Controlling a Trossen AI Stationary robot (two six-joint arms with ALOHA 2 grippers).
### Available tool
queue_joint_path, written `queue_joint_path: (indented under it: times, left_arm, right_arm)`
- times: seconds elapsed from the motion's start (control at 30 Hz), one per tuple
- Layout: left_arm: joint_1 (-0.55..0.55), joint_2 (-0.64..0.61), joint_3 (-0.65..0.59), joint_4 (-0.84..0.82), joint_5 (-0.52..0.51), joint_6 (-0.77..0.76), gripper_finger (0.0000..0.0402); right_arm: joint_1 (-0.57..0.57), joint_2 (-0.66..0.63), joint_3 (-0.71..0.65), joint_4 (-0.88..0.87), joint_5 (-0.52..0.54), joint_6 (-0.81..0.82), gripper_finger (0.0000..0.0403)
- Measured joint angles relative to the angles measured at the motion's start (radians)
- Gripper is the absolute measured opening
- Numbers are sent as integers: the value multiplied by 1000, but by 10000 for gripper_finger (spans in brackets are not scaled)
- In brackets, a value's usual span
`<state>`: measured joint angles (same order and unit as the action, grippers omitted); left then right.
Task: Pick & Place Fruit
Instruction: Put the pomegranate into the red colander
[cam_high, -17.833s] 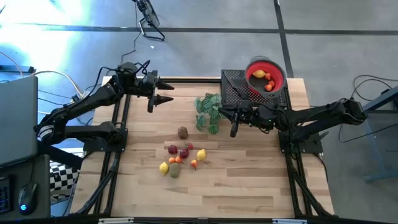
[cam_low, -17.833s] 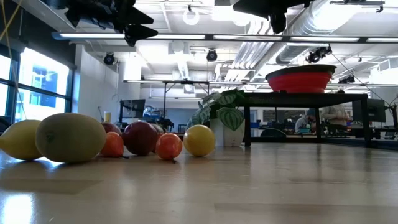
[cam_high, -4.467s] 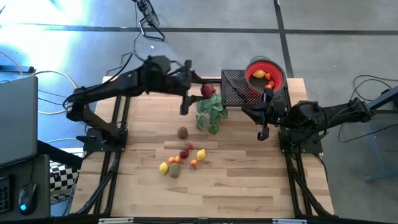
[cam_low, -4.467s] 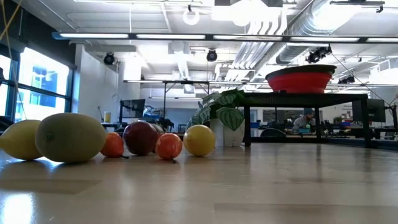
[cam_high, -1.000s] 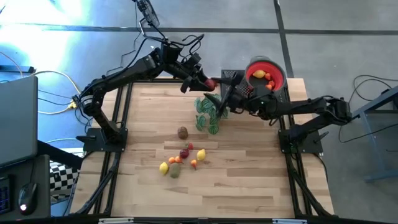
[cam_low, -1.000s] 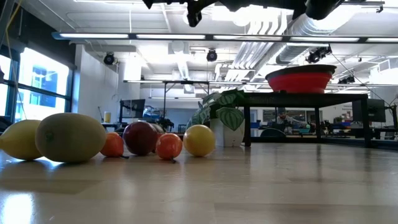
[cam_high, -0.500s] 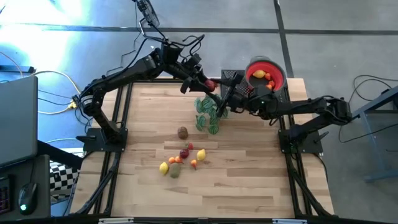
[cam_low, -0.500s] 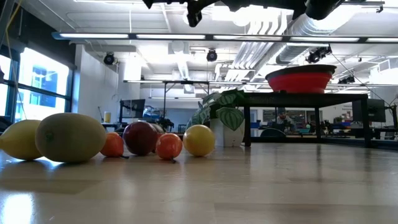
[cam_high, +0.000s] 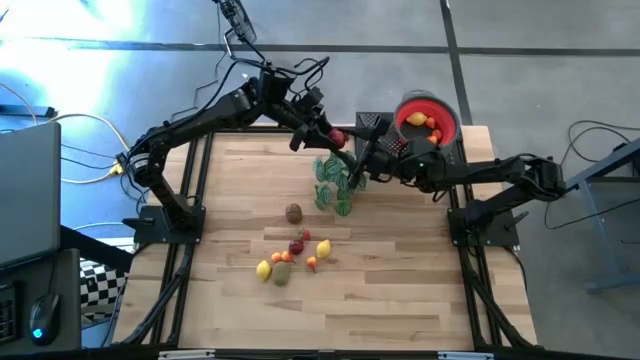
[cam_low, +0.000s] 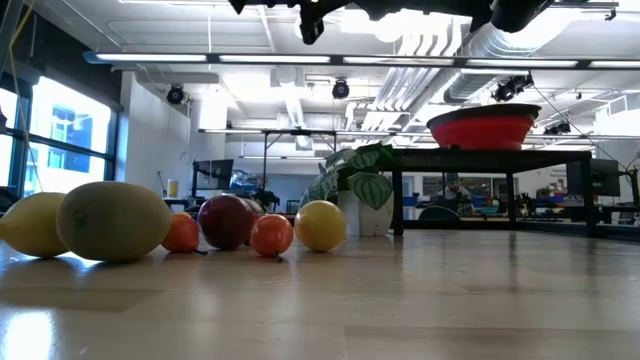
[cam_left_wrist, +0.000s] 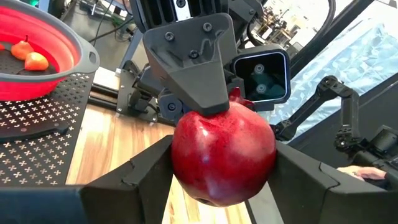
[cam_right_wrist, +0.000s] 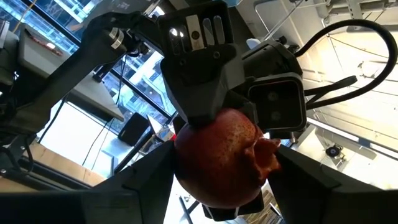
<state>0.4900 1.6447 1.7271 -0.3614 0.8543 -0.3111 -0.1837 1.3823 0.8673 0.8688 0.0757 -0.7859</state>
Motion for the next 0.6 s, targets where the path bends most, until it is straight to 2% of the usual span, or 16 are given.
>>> queue_joint_path:
  times: [0.6]
  left_arm:
    - [0, 0, 0, 1, -22, -8, 223]
  right_arm:
    - [0, 0, 0, 1, 4, 6, 224]
